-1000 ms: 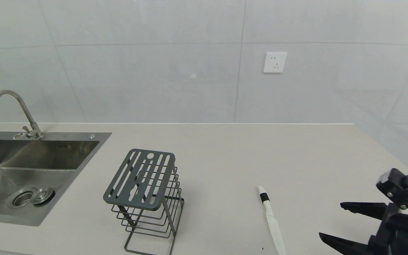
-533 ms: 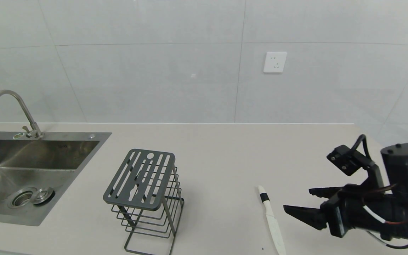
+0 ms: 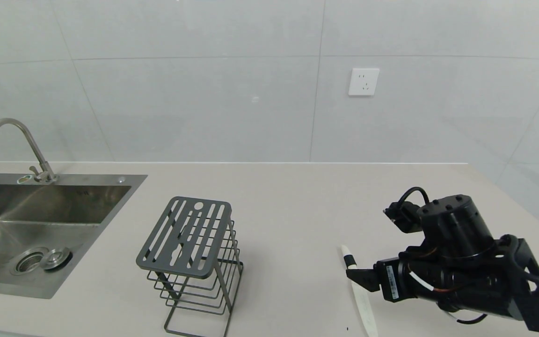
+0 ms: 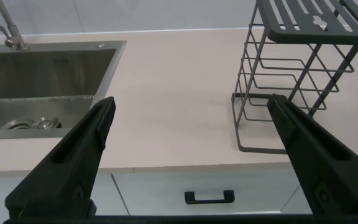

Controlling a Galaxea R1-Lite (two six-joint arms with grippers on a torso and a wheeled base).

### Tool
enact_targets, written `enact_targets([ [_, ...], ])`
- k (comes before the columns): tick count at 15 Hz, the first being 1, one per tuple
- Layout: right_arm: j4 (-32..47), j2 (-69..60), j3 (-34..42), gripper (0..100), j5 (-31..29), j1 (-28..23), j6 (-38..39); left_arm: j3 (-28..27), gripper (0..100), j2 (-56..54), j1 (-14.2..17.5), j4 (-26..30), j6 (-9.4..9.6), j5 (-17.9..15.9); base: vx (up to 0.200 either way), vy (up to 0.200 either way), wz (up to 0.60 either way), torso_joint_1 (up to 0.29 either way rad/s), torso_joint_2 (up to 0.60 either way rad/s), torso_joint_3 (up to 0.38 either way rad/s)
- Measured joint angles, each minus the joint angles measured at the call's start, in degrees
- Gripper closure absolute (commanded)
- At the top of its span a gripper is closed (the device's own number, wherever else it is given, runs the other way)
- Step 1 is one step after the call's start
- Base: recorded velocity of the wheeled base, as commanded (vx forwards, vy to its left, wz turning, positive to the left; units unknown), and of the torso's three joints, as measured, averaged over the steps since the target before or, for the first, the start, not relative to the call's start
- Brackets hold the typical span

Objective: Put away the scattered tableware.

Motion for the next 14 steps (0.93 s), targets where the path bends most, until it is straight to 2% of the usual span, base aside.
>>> enact_targets([
  [7,-0.13,7.61,0.74,0,-2.79,1.19,6.7,0.0,0,0.0,0.0,0.05,0.02,0.0,0.0,0.0,0.0,0.0,0.0,0.0],
  [9,-0.39,10.14,0.44,0,-5.21,1.35,6.92,0.0,0,0.0,0.0,0.05,0.02,0.0,0.0,0.0,0.0,0.0,0.0,0.0],
  [14,-0.9,12.98,-0.69,0,-5.75,1.66,6.68,0.0,0,0.0,0.0,0.05,0.02,0.0,0.0,0.0,0.0,0.0,0.0,0.0],
])
